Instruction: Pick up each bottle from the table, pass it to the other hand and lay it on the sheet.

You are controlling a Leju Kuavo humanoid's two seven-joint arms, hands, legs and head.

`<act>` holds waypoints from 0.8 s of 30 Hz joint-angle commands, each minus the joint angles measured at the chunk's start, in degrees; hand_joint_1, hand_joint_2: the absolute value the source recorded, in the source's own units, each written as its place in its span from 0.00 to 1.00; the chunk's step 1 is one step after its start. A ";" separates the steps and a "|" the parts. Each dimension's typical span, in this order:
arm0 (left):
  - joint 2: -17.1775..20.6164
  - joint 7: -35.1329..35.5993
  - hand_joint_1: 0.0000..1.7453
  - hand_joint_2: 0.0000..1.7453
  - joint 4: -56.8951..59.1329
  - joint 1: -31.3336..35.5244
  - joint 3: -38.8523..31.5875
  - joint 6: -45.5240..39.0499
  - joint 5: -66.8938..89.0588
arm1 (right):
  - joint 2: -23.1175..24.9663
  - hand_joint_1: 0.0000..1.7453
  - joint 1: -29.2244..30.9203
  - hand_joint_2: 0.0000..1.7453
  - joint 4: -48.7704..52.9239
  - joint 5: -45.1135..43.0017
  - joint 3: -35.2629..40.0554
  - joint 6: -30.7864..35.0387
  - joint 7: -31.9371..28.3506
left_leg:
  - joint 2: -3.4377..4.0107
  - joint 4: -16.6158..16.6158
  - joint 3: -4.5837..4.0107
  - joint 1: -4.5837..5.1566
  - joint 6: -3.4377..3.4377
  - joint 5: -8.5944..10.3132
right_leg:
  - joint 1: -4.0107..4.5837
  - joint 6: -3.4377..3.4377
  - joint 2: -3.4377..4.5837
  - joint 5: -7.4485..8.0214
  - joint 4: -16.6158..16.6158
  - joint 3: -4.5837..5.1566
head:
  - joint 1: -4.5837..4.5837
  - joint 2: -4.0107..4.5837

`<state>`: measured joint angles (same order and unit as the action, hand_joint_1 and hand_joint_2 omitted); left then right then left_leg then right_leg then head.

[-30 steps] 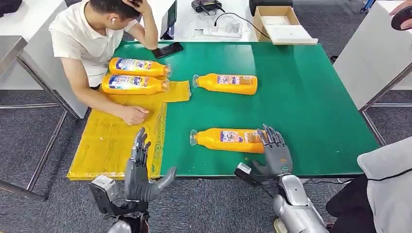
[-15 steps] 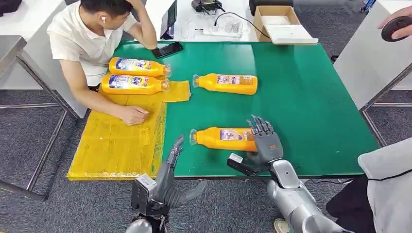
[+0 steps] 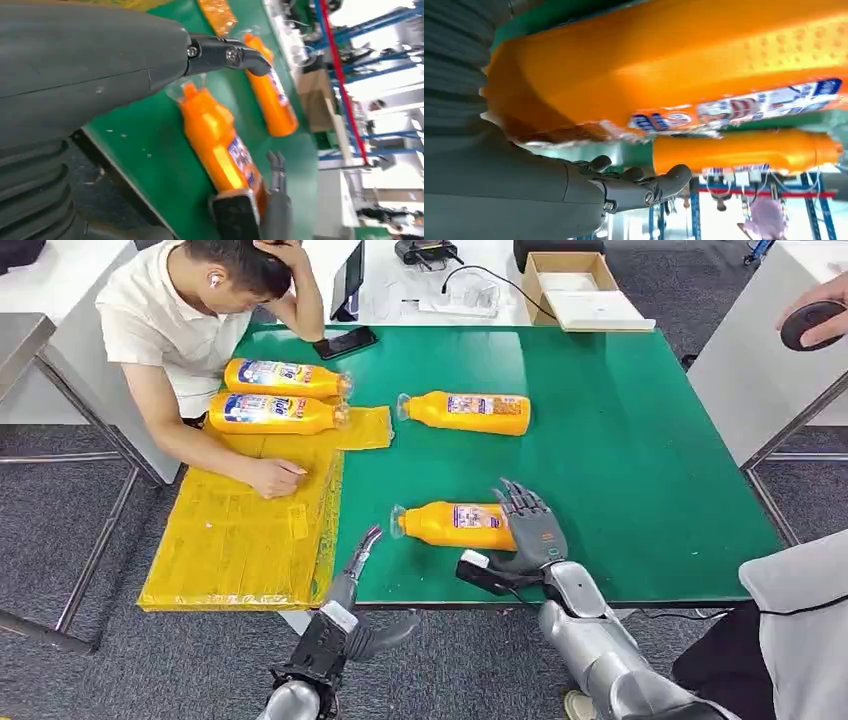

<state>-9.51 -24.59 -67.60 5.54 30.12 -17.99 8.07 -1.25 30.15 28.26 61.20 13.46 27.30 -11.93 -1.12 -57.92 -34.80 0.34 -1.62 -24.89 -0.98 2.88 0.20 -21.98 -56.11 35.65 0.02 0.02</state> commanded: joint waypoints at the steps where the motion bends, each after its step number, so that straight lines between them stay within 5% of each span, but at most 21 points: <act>1: -0.13 1.84 0.00 1.00 5.39 2.38 -2.33 1.96 -0.19 | 0.84 0.00 4.20 1.00 -8.70 0.31 1.97 -7.75 6.90 | 0.23 0.00 0.44 -0.10 0.15 -0.21 | 0.12 -0.17 0.09 -0.15 0.04 -0.42 | 0.00 0.00; 9: 0.20 2.76 0.00 1.00 3.65 2.47 -2.62 4.16 -0.68 | 0.26 0.00 3.84 1.00 -9.46 -0.26 2.56 -16.07 9.29 | 0.05 0.04 0.50 -0.03 0.05 -0.04 | 0.05 -0.09 -0.08 -0.05 0.11 -0.48 | 0.02 0.00; 10: 0.20 2.76 0.00 1.00 3.65 2.47 -2.62 4.16 -0.68 | 0.26 0.76 3.84 1.00 -9.46 -0.26 2.56 -16.07 9.29 | 0.07 0.04 0.61 -0.05 0.06 -0.05 | 0.07 -0.10 -0.06 -0.05 0.14 -0.57 | 0.00 -0.02; 11: 0.06 2.07 0.00 1.00 2.66 2.18 -3.22 3.73 -1.16 | -0.05 0.88 3.79 1.00 -9.58 -0.80 2.32 -17.59 9.40 | 0.08 0.07 0.72 -0.07 0.12 -0.05 | 0.09 -0.16 -0.09 -0.06 0.17 -0.68 | 0.00 -0.02; 14: 0.42 2.07 0.00 1.00 1.13 1.90 -3.47 3.76 -1.30 | -0.65 0.99 3.58 1.00 -9.63 -1.91 1.74 -19.43 9.62 | 0.06 0.06 0.77 -0.07 0.11 -0.02 | 0.10 -0.15 -0.11 -0.02 0.20 -0.75 | 0.00 -0.02; 24: 0.51 2.07 0.00 1.00 1.10 1.94 -3.53 3.76 -1.30 | -0.84 0.99 3.50 1.00 -9.71 -1.91 1.73 -19.53 9.62 | -0.07 0.07 1.09 -0.05 0.03 -0.02 | 0.08 -0.10 -0.11 -0.06 0.20 -1.09 | 0.00 0.00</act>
<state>-10.03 -22.69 -67.12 6.43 27.76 -14.38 6.95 -1.53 35.28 23.93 59.63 14.56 9.60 -2.62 -1.13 -57.92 -33.81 0.36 -1.67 -24.88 -0.98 2.88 0.21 -21.98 -56.00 34.72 0.02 0.02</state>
